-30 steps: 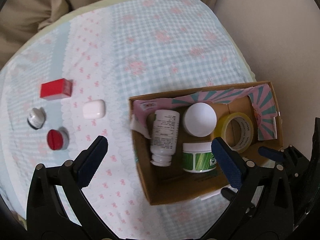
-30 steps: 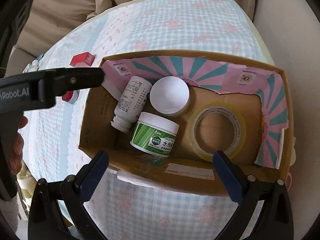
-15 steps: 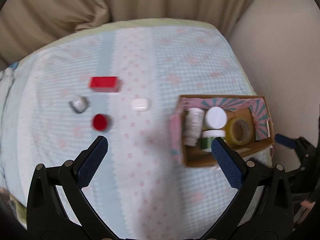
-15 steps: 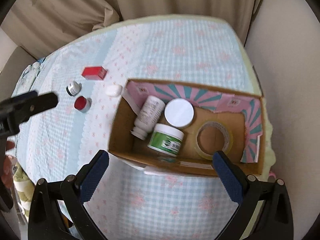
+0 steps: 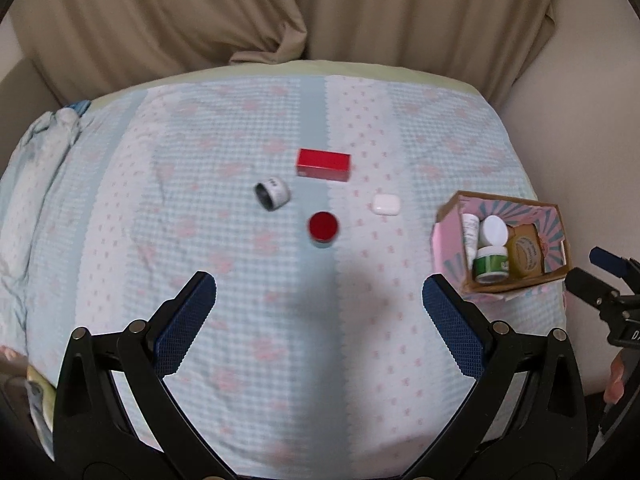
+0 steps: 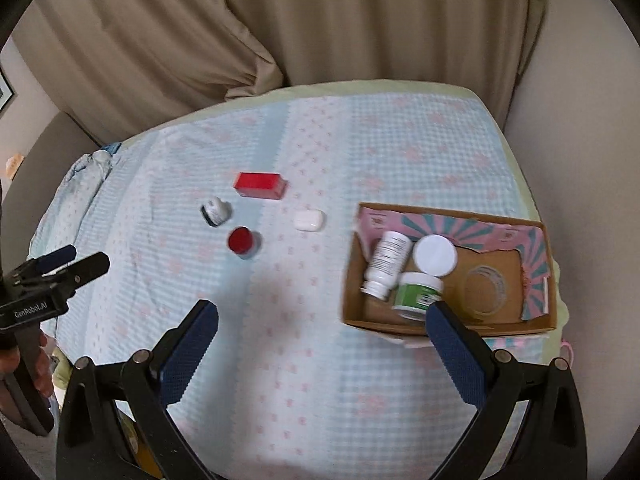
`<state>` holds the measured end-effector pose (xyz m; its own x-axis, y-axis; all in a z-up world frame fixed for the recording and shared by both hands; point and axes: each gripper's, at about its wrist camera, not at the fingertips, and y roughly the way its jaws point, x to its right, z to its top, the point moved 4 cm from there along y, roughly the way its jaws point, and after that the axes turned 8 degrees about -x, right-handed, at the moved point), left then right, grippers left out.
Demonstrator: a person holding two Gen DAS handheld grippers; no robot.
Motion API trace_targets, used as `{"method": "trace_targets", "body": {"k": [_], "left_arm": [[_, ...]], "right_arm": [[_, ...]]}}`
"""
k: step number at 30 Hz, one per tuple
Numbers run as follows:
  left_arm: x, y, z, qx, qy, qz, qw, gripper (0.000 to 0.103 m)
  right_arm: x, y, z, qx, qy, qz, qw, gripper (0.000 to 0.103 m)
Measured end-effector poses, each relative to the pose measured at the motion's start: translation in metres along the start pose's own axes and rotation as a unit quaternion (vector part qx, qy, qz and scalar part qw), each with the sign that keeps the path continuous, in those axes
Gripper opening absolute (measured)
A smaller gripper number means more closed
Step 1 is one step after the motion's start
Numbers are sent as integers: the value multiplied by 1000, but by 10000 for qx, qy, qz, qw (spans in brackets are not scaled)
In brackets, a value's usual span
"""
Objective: Organize rigid objects
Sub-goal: 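Withdraw both grippers from the box toward the remaining items, then grasp the black-lidded jar with the left gripper while the right grasps the red-lidded jar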
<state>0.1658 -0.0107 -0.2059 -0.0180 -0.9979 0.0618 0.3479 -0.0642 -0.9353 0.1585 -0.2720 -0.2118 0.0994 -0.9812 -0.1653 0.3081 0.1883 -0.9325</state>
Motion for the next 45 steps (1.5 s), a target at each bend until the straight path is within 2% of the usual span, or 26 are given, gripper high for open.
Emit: {"method": "trace_targets", "body": {"k": [9,18,30,34,37,39,43,45], "left_arm": [[-82,13,20,-1,338,-212,9992,103],[-131,73,59,-256,940,-299,9948,103],[-117,201,105,-800,1806,-331,9797,103],[-101,254,115,-988,2176,-238,9707,101],[-91,295,116,-1181,2418,-211,9629,96],[-86,314,114,-1254,2567,-164,9582,88],[-76,343,112,-1333,2875,-94,9484,86],[-73,351,113,-1374,2908,-141,9467,75]], "right_arm": [[-79,13,11,250,50,-16,9997,103],[-130,65,24,328,445,-221,9982,103],[-147,183,33,-17,606,-293,9977,103],[-143,230,38,-54,593,-390,9975,94],[-139,266,39,-124,628,-462,9969,91],[-138,287,42,-186,627,-443,9969,89],[-138,316,49,-234,502,-399,9977,89],[-136,326,52,-218,513,-334,9979,86]]}}
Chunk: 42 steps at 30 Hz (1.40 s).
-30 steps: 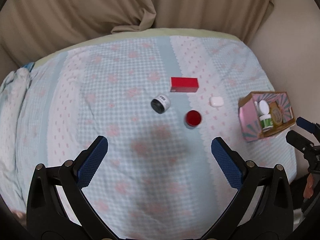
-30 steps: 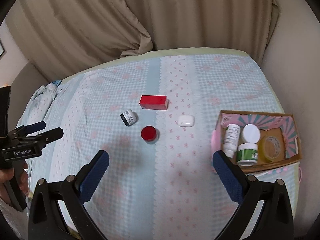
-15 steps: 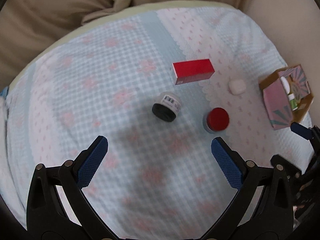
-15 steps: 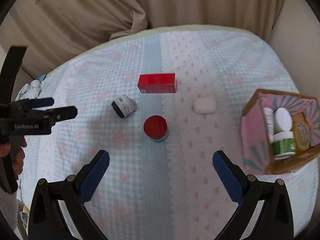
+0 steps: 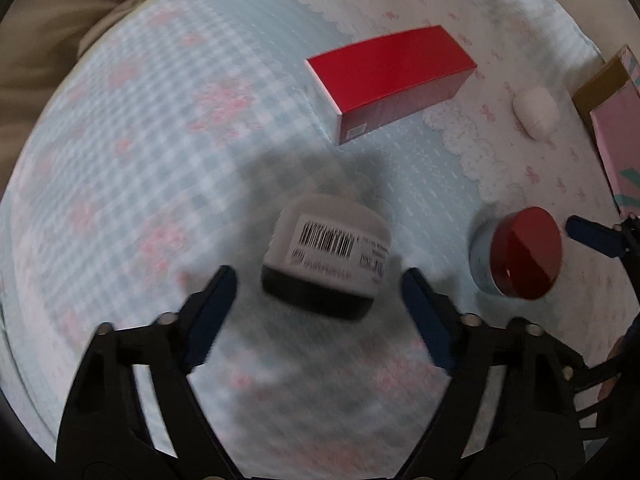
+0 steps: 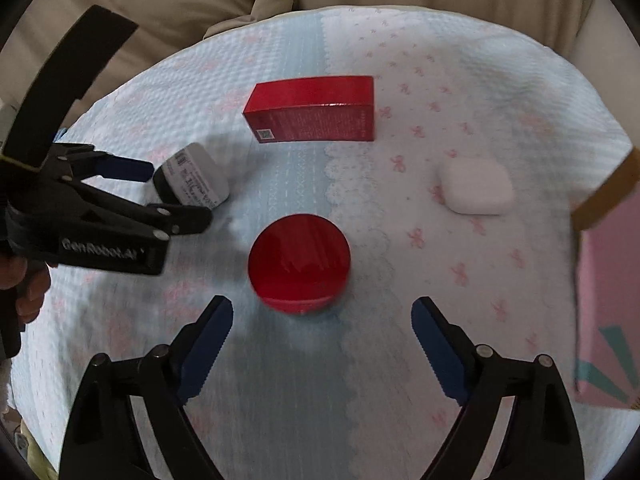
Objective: Organize rigid objects
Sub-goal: 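Grasp the black-lidded jar with the left gripper while the right grasps the red-lidded jar, then carry both jars over the cardboard box and release them inside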
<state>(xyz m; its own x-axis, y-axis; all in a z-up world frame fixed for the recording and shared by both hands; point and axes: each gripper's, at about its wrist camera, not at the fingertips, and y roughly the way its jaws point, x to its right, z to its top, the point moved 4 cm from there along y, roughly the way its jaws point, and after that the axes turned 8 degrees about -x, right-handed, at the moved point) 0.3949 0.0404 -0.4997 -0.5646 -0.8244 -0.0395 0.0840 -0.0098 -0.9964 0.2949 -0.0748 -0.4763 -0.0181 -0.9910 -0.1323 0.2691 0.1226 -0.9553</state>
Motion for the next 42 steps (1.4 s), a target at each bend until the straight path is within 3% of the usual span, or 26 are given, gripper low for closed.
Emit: {"method": "trace_targets", "body": {"k": [3,8,10,12,18,26,36,42], "left_arm": [[0,10,4,-12,21,-1,10000,72],[3,14,9,72,-26,-111,9999,62],[5,14,10,108,-22,-168,9998,57],[7,15,11,96,-41,-154,9998,57],[8,12,23,98,-84,-137,9998,57],[3,-6,8,207,-294,-204,9991,56],[8,-73,-18,604,-561,-239,9963,55],[22,-135,-47,913,-845,-412,9914,55]], "right_arm": [[1,13,4,-44,18,120,9999,74],[-1,19,11,99,-127,137,9998,72],[-3,22,14,102,-216,162,9996,58],[-7,22,17,87,-318,176,9993,54],[-8,22,18,48,-279,167,9995,53],[-7,14,16,2,-298,185,9994,53],[-8,-38,13,311,-300,219,9988,52],[-12,-98,5,510,-285,277,9979,52]]}}
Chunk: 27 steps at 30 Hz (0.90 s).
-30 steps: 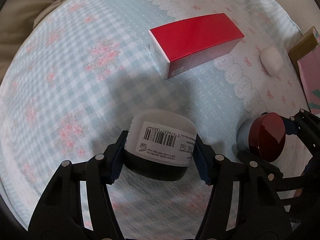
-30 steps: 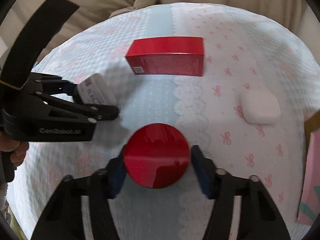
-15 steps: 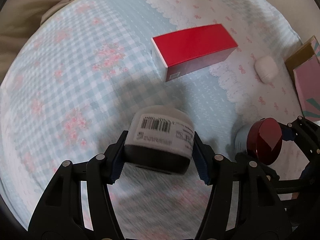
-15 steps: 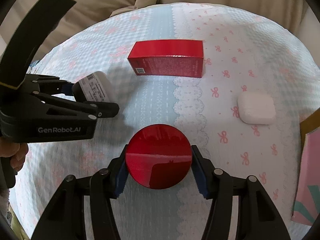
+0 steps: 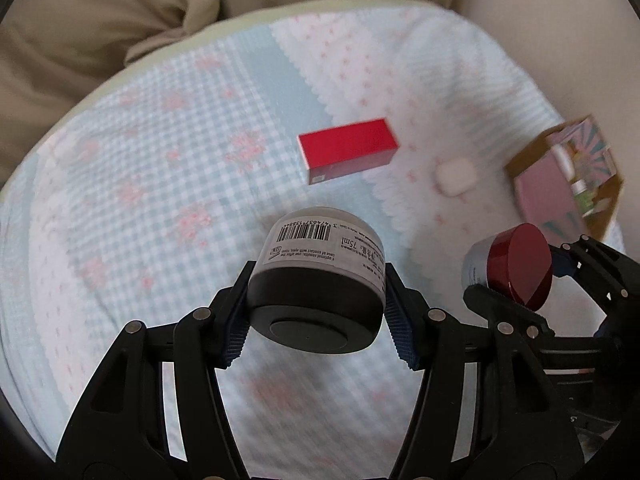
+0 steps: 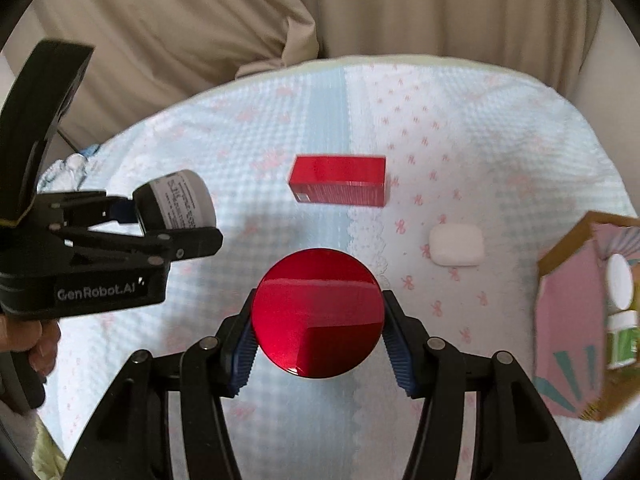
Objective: Organize rigid objects
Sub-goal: 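Carry both jars over the cardboard box and release them inside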
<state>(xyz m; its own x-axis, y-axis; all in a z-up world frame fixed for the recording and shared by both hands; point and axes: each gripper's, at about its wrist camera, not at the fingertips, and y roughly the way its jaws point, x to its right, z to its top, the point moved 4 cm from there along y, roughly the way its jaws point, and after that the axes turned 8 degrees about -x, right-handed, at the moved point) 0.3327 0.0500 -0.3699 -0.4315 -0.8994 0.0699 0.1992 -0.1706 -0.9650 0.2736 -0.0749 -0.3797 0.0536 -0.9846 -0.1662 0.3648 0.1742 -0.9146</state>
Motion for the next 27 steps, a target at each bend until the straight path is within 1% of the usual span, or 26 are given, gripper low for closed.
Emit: {"method": "trace_targets", "body": {"k": [1,3,7,9,12,15,18,21,25,27], "left_arm": [[4,-13,-4,55,-65,-37,10000,55],[11,-36,-8,168,-166,-115,9997,55],[32,-85,-16,447,-267,-268,9983,55],[44,-104,-16,608,-246,-313,9974,55],[71,-131,-16,791,-123,-262,9964,55],[101,-146,-13,878,-86,-410,9953,55],[137,-158,-11,900,-89,-573,9943,55],[170,-165,-8,927,-82,-647,9936,55],[223,-167,-3,933,-91,-704,9931,55],[249,-166,2,894,-150,-758,9930,55]], "right_arm": [[-2,-8,-1,21,0,-3,10000,52],[-2,-38,-2,60,106,72,9999,52],[4,-85,-5,12,347,146,9993,52],[9,-109,-6,26,399,156,9991,52],[16,-140,-9,53,293,12,9996,52],[31,-168,-12,95,342,-112,9993,52],[54,-193,-16,131,549,-111,9983,52],[79,-217,-22,153,636,-160,9977,52],[121,-241,-28,169,673,-170,9974,52],[149,-251,-31,140,658,-132,9976,52]]}}
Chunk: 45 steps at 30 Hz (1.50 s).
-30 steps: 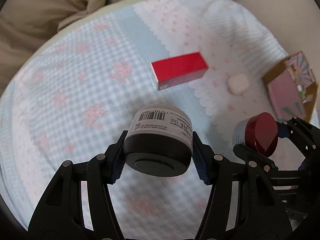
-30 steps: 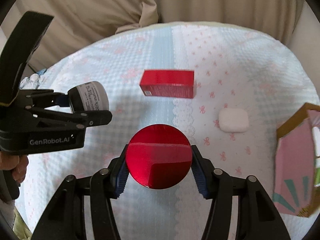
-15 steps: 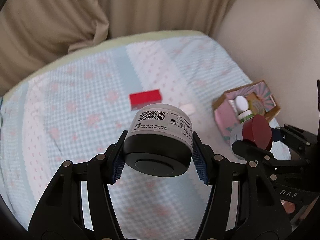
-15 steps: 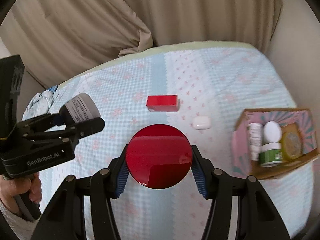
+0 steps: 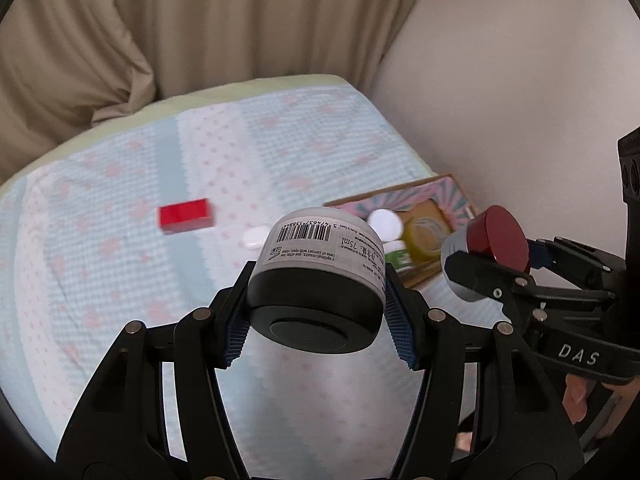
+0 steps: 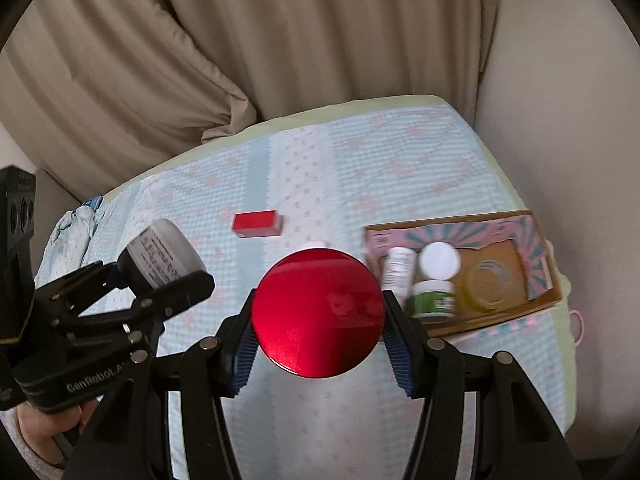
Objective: Organize rigid objects
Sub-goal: 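Carry both jars over the cardboard box and release them inside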
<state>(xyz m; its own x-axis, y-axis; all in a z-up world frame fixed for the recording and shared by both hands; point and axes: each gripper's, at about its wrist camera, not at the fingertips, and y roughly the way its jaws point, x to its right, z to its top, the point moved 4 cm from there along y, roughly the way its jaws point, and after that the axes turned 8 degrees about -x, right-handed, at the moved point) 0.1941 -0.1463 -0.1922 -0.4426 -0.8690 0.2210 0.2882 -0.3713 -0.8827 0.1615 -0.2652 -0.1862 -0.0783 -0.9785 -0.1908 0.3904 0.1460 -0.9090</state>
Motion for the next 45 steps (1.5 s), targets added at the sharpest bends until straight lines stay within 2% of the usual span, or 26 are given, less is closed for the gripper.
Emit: {"method": "trace_targets", "body": {"k": [5,9,13,20,30,37,39,40,41,42,43,44,45], "left_arm": [[59,33,14,-184,-60,-137,9997,55],[96,66,29,-354,-72,-206,9991,55],[127,104,43,-540,-46,-193,9983,55],[159,171,54,-943,7,-138,9954,55],[175,275,36,-1657,68,-72,9861,55],[170,297,27,-1879,85,51,9821,55],[171,297,26,-1948,84,-36,9808,56],[172,295,27,-1951,53,-91,9807,57],[173,294,27,-1977,40,-101,9802,67],[173,291,27,-1982,10,-84,9801,93],[173,288,26,-1970,-18,-50,9804,103],[171,284,26,-1933,-51,-50,9811,103],[169,278,25,-1902,-106,-105,9816,103]], "right_arm": [[67,-12,2,-2,79,-2,10000,52],[124,-6,8,-101,253,-75,9996,52],[179,13,20,-279,412,-163,9986,52],[241,60,37,-630,496,-113,9967,52],[278,145,32,-1162,619,190,9911,52],[283,176,26,-1324,727,485,9873,52],[281,181,27,-1396,748,641,9853,53],[280,182,27,-1411,749,650,9850,53],[279,183,28,-1426,754,626,9849,53],[278,184,28,-1442,785,612,9845,55],[280,185,28,-1442,862,627,9838,68],[283,183,29,-1415,1051,681,9820,82],[286,181,28,-1404,1186,694,9805,103]]}}
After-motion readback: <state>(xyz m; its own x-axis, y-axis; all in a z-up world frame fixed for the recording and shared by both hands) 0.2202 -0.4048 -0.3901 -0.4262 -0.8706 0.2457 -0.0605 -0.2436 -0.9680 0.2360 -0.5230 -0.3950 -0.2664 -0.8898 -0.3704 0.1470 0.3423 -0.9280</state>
